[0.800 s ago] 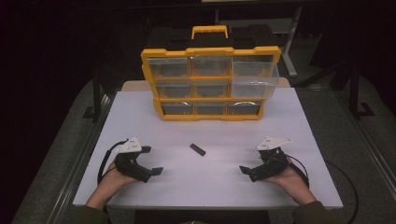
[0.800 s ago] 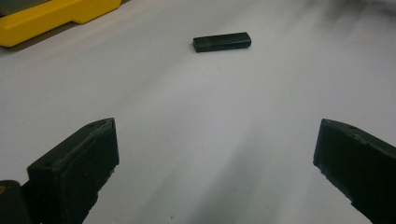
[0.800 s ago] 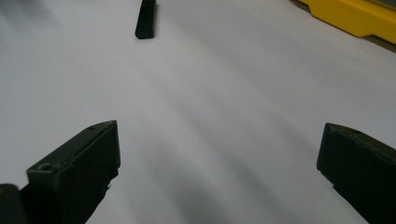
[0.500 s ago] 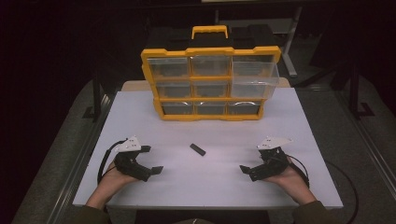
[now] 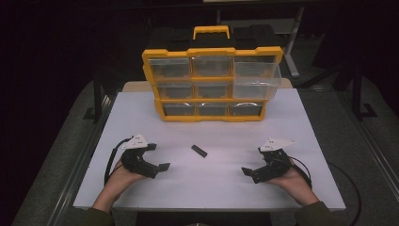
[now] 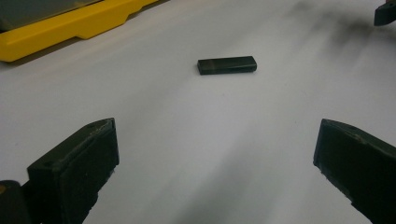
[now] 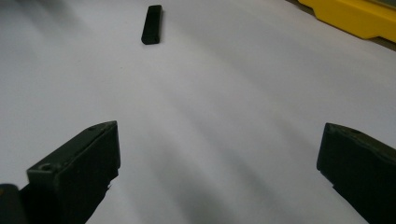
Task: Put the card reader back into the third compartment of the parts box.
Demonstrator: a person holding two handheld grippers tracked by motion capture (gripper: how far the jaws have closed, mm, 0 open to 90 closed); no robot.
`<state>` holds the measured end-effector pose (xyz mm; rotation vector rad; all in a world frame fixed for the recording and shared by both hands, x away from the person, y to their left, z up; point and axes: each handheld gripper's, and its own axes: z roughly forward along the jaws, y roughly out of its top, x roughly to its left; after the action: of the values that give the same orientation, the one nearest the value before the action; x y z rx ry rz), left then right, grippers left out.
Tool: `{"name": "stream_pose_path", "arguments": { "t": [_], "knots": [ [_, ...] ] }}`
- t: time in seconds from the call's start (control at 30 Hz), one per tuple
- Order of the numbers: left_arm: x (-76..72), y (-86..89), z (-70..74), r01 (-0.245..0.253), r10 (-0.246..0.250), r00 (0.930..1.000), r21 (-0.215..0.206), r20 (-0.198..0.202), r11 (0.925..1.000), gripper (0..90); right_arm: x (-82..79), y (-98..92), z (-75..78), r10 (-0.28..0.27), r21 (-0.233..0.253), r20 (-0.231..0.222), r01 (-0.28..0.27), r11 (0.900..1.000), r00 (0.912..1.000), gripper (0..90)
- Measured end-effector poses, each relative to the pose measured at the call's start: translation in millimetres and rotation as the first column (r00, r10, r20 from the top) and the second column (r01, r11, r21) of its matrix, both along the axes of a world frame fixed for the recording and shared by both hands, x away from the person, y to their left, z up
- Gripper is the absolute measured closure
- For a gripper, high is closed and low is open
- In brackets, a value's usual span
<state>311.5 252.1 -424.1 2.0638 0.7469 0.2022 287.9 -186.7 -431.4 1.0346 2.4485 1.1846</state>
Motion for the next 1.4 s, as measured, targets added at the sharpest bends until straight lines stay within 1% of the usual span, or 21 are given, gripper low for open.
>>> {"name": "stream_pose_path", "arguments": {
  "t": [0.2,0.23,0.3,0.47,0.63,0.73,0.87,1.07,1.13,1.27,1.33,1.4],
  "knots": [
    [0.5,-3.9,2.9,-0.004,0.004,1.0000,-0.002,0.005,1.0000,0.0,-2.0,1.1,2.8,-0.004,0.002,0.016,0.004,1.000,0.9999,0.0],
    [1.1,-4.6,3.4,-0.007,0.007,1.0000,-0.009,0.002,0.9999,0.0,-2.4,1.2,3.5,-0.002,0.002,0.022,0.002,1.000,0.9997,0.0],
    [2.5,-6.6,4.6,-0.007,0.007,0.9999,-0.004,0.007,1.0000,0.0,-3.3,1.1,4.7,-0.009,0.007,0.026,0.009,1.000,0.9996,0.0],
    [3.9,-14.6,8.3,-0.006,0.006,0.9998,0.009,0.018,0.9999,0.0,-3.6,1.8,4.0,-0.004,0.004,0.023,0.004,1.000,0.9997,0.0],
    [6.7,-21.9,9.8,0.002,-0.002,0.9998,0.010,0.020,0.9999,0.0,-3.5,1.9,3.8,-0.003,0.002,0.024,0.003,1.000,0.9997,0.0],
    [9.0,-24.6,9.4,0.006,-0.006,0.9999,-0.001,0.015,1.0000,0.0,-2.8,1.6,3.8,-0.004,0.006,0.027,0.004,1.000,0.9996,0.0],
    [11.3,-27.2,9.3,0.006,-0.006,0.9999,0.003,0.015,1.0000,0.0,-2.6,2.0,3.5,-0.002,0.005,0.026,0.002,1.000,0.9997,0.0],
    [13.6,-33.7,10.9,0.003,-0.002,0.9998,-0.010,0.021,0.9999,0.0,-2.7,2.3,3.6,-0.001,0.008,0.024,0.001,1.000,0.9997,0.0],
    [15.2,-36.7,11.2,0.001,-0.001,0.9998,-0.003,0.018,1.0000,0.0,-3.0,2.2,3.9,-0.001,0.011,0.025,0.000,1.000,0.9997,0.0],
    [18.3,-42.0,10.9,-0.002,0.003,0.9999,-0.010,0.012,0.9999,0.0,-3.1,2.4,4.1,0.000,0.013,0.026,0.000,1.000,0.9997,0.0],
    [19.7,-45.6,11.1,-0.004,0.004,0.9999,-0.004,0.012,1.0000,0.0,-3.0,2.3,4.1,0.000,0.013,0.025,-0.001,1.000,0.9997,0.0],
    [20.7,-48.3,11.3,-0.005,0.005,0.9999,-0.008,0.012,1.0000,0.0,-3.0,2.2,4.1,0.000,0.013,0.025,0.000,1.000,0.9997,0.0]
  ]
}}
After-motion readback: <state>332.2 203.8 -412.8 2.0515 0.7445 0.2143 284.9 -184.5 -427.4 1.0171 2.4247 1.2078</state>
